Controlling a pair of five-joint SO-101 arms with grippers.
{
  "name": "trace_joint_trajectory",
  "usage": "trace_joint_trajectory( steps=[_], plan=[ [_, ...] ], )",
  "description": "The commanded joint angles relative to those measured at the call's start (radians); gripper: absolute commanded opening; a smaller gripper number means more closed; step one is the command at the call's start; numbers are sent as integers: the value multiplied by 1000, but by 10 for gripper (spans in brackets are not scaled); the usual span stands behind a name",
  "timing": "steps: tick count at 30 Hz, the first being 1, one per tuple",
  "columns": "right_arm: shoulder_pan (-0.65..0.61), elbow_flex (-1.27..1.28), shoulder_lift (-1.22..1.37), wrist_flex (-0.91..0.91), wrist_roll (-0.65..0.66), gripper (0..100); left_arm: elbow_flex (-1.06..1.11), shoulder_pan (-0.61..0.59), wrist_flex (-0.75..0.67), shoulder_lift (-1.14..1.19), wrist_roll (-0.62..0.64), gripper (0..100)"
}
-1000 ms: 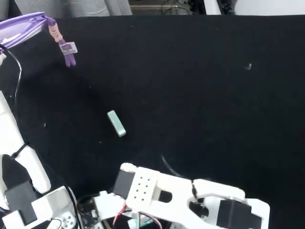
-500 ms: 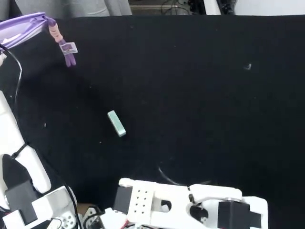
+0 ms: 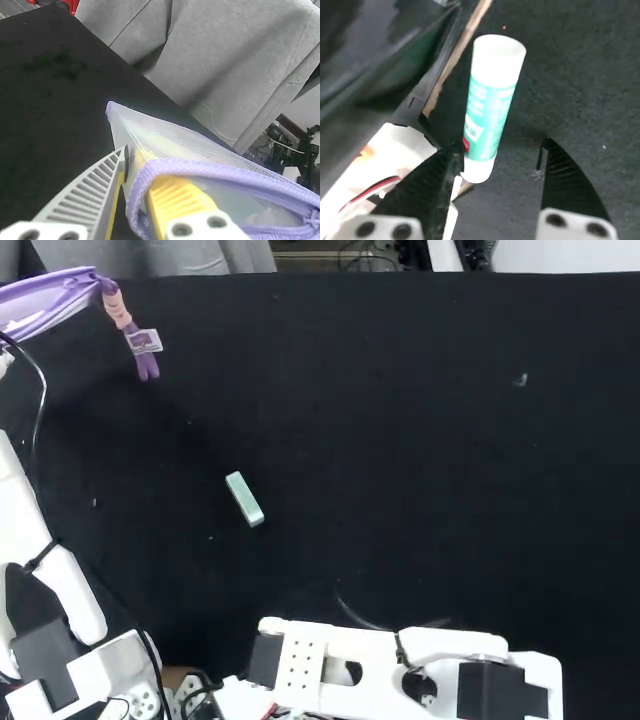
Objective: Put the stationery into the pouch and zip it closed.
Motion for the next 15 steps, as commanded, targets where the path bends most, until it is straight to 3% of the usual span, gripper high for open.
trace_joint_trajectory(
  steps=[1,10,15],
  plan=[
    [11,-5,-4,-11,2,240,-70,16,-29,-44,-9,30],
    [336,-239,245,-6,8,237,-70,16,-25,-48,-9,30],
    [414,-338,414,-5,8,237,-68,13,-25,-46,-9,30]
  ],
)
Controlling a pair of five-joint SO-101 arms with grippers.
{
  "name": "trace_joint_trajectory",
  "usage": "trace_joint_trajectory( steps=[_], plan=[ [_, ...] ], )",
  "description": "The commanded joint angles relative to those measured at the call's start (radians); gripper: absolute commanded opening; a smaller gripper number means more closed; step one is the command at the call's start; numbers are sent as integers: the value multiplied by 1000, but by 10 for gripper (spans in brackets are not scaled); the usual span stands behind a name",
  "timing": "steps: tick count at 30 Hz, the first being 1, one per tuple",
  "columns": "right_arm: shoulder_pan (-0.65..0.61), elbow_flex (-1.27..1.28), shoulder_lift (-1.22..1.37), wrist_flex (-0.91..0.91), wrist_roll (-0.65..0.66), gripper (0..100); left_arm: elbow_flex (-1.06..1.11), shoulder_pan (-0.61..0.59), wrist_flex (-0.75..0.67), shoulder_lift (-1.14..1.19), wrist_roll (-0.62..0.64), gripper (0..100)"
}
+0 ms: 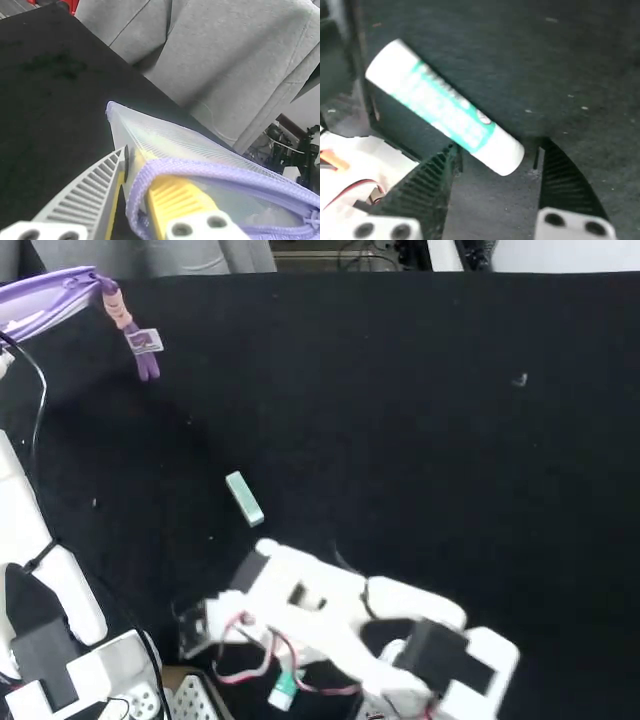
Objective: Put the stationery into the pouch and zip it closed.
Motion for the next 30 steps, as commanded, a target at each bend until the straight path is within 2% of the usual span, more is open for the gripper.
trace_joint_trajectory(
  steps=[1,4,8,10,19,22,27,30],
  plan=[
    [48,-81,90,-3,8,237,-68,12,-25,-44,-9,30],
    [43,-117,137,37,8,204,-68,10,-25,-41,-9,30],
    [43,-137,147,51,8,64,-68,10,-25,-41,-9,30],
    [43,-139,147,51,8,31,-68,10,-25,-43,-9,30],
    [54,-168,147,135,8,31,-68,10,-23,-48,-9,30],
    [98,-211,145,152,8,32,-68,7,-25,-48,-9,30],
    [215,-300,84,152,12,32,-77,-64,-32,-48,-9,30],
    [227,-295,7,163,81,32,-79,-119,-32,-48,-9,30]
  ],
)
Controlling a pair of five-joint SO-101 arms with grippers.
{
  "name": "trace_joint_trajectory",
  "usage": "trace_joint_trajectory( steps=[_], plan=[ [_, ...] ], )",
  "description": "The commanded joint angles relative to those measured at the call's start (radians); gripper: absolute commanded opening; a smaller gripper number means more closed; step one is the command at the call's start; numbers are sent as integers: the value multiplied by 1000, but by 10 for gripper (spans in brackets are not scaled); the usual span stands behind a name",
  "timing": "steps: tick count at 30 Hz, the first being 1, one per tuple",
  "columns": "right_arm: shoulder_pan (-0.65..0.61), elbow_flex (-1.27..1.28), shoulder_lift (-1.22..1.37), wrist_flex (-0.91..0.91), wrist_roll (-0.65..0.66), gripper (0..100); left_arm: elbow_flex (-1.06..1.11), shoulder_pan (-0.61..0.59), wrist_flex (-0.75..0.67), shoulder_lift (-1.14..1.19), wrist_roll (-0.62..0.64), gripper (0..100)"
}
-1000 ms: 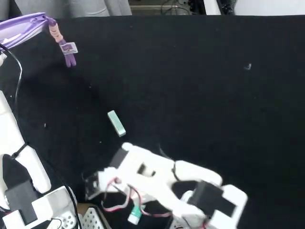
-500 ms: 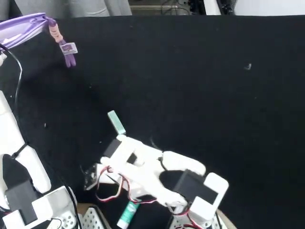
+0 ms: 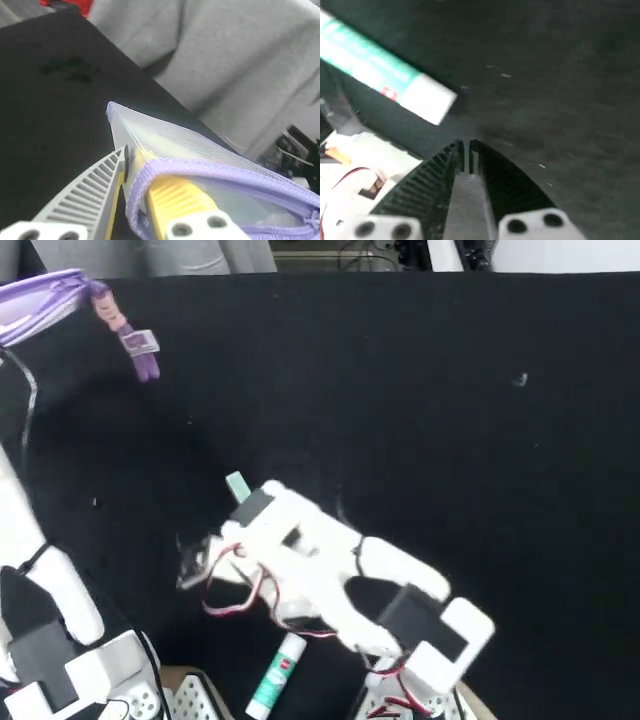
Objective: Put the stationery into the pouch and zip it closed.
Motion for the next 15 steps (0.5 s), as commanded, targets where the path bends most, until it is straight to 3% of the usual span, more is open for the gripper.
trace_joint_trajectory(
  steps=[1,5,9,12,15],
  plan=[
    [20,-39,-122,38,74,32,-79,-70,-32,-48,-9,30],
    [-6,-35,-229,95,107,49,-79,-157,-32,-49,-9,30],
    [-57,-2,-308,114,109,157,-93,-236,-31,-46,-9,30],
    [-133,54,-354,89,109,218,-88,-282,-32,-40,-9,30],
    [-222,110,-397,57,132,217,-85,-312,-32,-37,-9,30]
  ],
)
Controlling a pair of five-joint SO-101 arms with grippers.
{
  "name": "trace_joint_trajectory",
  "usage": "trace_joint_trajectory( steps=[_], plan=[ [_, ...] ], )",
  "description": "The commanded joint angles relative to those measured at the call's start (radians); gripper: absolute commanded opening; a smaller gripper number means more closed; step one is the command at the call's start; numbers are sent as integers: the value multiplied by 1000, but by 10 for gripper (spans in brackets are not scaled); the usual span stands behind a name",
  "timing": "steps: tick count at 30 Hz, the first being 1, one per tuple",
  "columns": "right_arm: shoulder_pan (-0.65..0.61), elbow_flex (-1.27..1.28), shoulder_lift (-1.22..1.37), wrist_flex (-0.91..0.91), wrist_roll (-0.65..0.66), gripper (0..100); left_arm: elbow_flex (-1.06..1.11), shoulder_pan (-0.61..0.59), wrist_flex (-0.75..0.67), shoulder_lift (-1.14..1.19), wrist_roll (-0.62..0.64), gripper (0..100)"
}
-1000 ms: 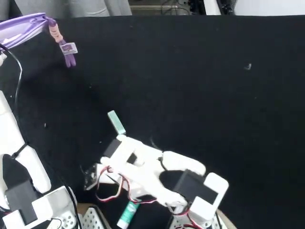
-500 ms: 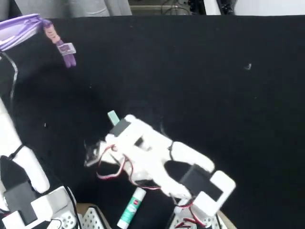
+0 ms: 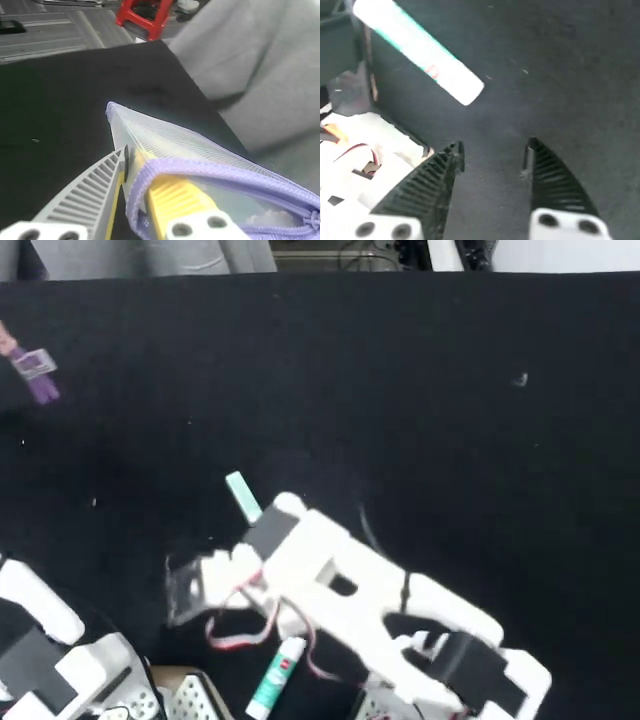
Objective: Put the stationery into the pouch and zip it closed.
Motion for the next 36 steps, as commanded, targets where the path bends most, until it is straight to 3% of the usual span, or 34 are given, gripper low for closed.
trace_joint_trajectory(
  steps=[1,20,36],
  plan=[
    [-104,36,-81,-46,37,214,-84,-35,-32,-37,-9,30],
    [-290,84,-77,-106,58,214,-47,-38,-32,-37,-9,30],
    [-310,8,317,-187,103,211,-47,-38,-32,-37,-11,30]
  ],
)
